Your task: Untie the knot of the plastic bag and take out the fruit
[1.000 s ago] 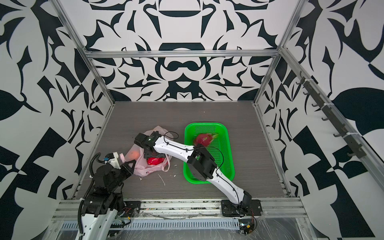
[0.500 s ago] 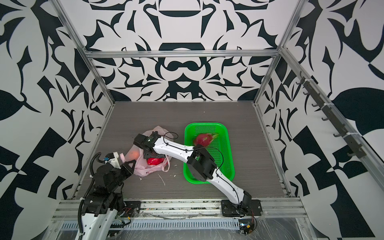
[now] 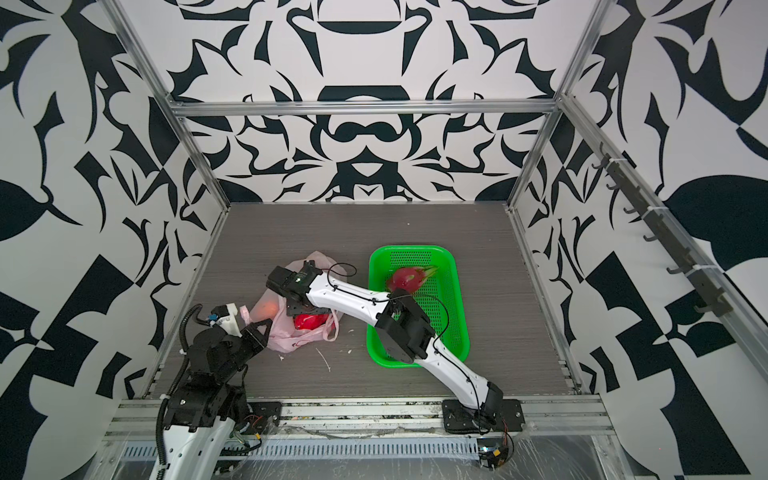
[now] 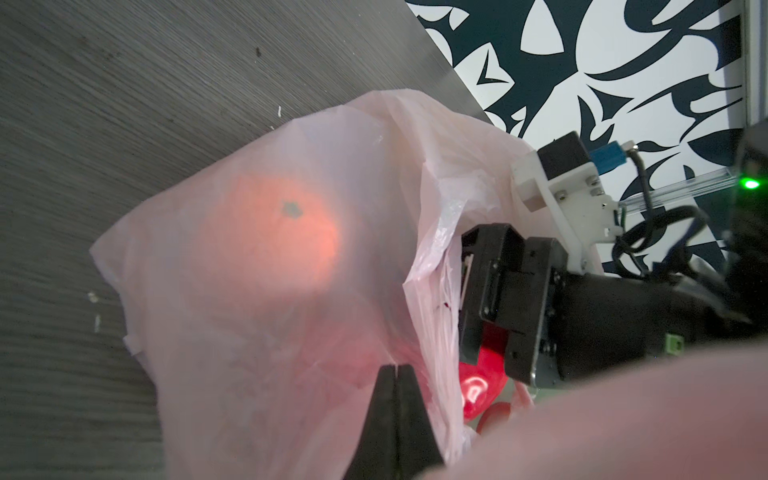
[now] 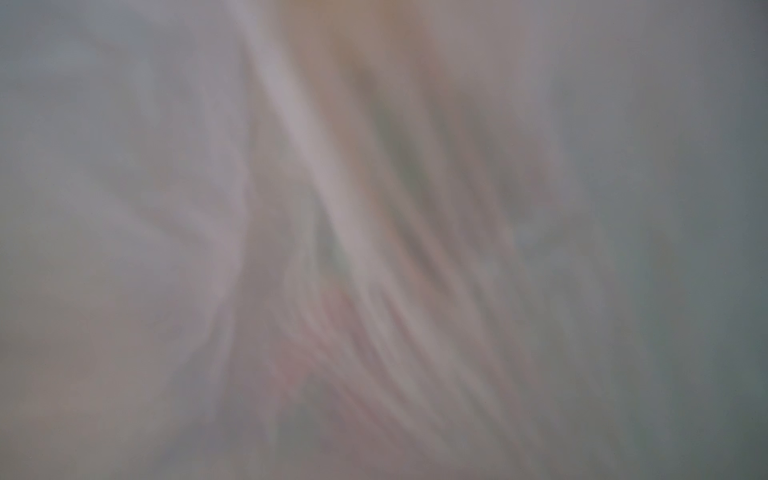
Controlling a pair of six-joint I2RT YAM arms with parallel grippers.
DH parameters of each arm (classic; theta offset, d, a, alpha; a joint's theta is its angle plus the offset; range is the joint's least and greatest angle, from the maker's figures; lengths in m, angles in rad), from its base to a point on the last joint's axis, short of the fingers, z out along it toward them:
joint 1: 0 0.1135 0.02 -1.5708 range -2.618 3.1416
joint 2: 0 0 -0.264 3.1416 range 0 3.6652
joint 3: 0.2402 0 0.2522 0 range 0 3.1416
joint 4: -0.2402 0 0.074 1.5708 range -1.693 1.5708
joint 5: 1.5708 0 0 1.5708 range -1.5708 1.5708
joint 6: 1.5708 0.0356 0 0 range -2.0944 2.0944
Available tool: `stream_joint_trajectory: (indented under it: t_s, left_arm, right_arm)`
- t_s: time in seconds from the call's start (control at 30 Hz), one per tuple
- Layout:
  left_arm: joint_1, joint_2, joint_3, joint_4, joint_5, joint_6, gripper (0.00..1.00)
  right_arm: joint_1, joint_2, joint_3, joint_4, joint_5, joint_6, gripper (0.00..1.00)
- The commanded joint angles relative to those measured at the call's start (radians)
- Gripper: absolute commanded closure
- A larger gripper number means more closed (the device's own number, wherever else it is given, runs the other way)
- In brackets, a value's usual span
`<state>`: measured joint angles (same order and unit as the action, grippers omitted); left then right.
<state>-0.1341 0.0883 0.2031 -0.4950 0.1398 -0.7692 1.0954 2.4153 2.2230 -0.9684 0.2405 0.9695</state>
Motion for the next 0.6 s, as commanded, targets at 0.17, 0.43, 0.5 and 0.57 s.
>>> stream_joint_trajectory:
  t_s: [0.17, 0.43, 0.5, 0.57]
  left_arm:
    - [-0.002, 0.005, 0.021, 0.016, 0.011, 0.007, 1.00]
    - [-0.002, 0.009, 0.019, 0.017, 0.014, 0.007, 1.00]
    - [-0.002, 0.011, 0.019, 0.019, 0.014, 0.007, 1.00]
    - [-0.002, 0.013, 0.019, 0.021, 0.014, 0.007, 1.00]
  right_arm:
    - [0.008, -0.106, 0.063, 0.011, 0.041, -0.009, 0.88]
    - [0.008, -0.119, 0.061, 0.020, 0.042, -0.014, 0.89]
    - [0.008, -0.124, 0.061, 0.022, 0.042, -0.017, 0.90]
    - [0.008, -0.129, 0.060, 0.023, 0.042, -0.018, 0.90]
